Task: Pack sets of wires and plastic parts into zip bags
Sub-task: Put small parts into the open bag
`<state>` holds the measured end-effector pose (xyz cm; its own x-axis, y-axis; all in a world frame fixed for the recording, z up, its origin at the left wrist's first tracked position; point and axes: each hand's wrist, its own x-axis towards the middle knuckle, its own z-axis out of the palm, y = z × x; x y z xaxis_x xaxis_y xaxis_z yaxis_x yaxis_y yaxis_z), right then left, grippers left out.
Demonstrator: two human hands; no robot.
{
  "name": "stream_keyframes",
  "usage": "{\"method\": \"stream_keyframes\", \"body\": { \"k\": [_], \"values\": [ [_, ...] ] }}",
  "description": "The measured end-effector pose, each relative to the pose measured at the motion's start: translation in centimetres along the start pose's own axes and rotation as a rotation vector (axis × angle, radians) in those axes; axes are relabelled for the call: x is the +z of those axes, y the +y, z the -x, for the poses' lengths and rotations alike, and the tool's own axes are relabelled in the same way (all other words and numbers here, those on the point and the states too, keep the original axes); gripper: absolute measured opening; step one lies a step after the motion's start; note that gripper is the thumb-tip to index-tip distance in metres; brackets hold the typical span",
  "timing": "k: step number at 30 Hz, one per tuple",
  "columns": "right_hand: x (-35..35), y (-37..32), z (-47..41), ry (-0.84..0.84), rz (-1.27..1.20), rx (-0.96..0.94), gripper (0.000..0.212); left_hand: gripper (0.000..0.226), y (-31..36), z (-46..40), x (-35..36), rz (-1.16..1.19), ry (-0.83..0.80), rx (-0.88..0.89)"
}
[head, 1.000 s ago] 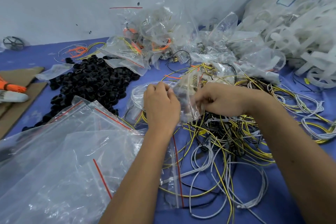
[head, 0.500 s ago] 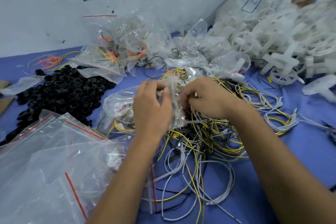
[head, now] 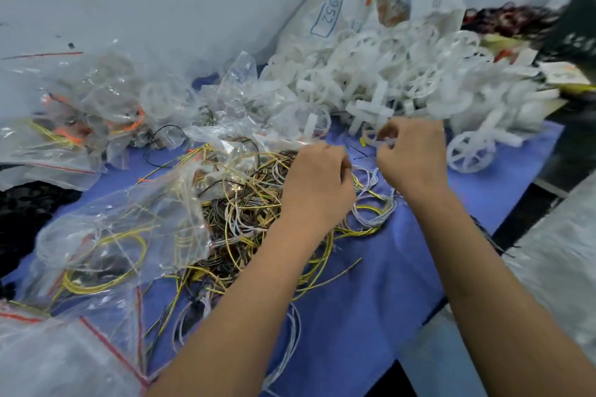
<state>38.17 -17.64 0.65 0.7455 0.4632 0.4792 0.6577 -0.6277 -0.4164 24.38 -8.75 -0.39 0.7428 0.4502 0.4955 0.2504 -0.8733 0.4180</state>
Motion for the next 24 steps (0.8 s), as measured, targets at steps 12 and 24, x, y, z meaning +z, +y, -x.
{"method": "stream_keyframes", "body": {
  "k": [12, 24],
  "values": [
    [1.4, 4.4, -3.6, -0.025, 0.099, 0.274, 0.015, 0.017, 4.1, -3.2, 5.7, 0.016, -0.157, -0.103],
    [1.3, -4.4, -0.1, 0.152, -0.432, 0.102, 0.038, 0.014, -0.8, -1.3, -0.7, 0.056, 0.127, -0.179]
  ]
}}
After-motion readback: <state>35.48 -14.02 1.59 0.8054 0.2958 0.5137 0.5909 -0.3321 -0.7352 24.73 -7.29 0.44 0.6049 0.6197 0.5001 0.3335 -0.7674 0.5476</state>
